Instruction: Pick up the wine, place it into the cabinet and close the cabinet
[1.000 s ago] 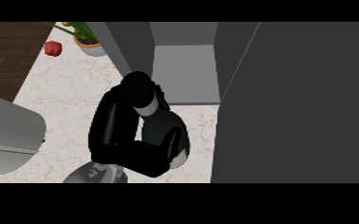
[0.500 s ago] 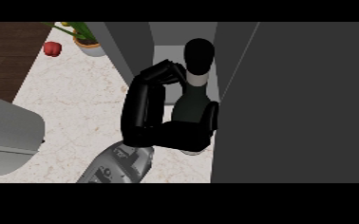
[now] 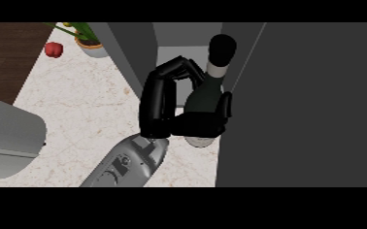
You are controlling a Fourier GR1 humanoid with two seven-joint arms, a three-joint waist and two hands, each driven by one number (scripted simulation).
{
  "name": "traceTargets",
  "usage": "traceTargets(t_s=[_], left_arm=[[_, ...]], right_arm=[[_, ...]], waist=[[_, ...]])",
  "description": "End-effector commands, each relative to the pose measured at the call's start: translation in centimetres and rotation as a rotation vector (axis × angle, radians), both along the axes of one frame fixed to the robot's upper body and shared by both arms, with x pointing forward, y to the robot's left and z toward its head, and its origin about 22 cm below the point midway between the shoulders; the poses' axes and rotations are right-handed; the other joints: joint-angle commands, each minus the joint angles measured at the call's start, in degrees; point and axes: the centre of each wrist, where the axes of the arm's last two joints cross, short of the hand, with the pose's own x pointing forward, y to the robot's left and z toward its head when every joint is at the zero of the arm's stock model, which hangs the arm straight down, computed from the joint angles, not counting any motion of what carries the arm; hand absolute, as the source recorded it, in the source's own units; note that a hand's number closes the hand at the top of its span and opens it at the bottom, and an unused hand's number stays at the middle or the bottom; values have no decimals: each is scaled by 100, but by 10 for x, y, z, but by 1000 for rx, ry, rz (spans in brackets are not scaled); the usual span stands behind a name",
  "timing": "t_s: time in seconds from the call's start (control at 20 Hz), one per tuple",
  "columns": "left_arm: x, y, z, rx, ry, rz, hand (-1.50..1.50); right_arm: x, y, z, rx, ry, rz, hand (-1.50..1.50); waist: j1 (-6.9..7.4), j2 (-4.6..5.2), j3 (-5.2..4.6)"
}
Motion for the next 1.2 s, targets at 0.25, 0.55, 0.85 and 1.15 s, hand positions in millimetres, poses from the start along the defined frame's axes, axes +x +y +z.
traceTargets(t_s=[0.25,0.55,0.85,1.15], left_arm=[[22,4,-16,-59,34,38,150],[21,8,-41,-47,64,47,150],[28,6,-66,76,41,134,150],[29,10,-92,85,16,141,150]], right_arm=[[-26,-8,6,29,-66,35,-150],[-24,-7,16,39,-57,39,-150],[-39,-13,14,25,-74,52,-150],[-29,-8,15,38,-54,55,-150]], waist=[[1,8,1],[29,2,0],[-39,-6,4],[-27,10,-3]])
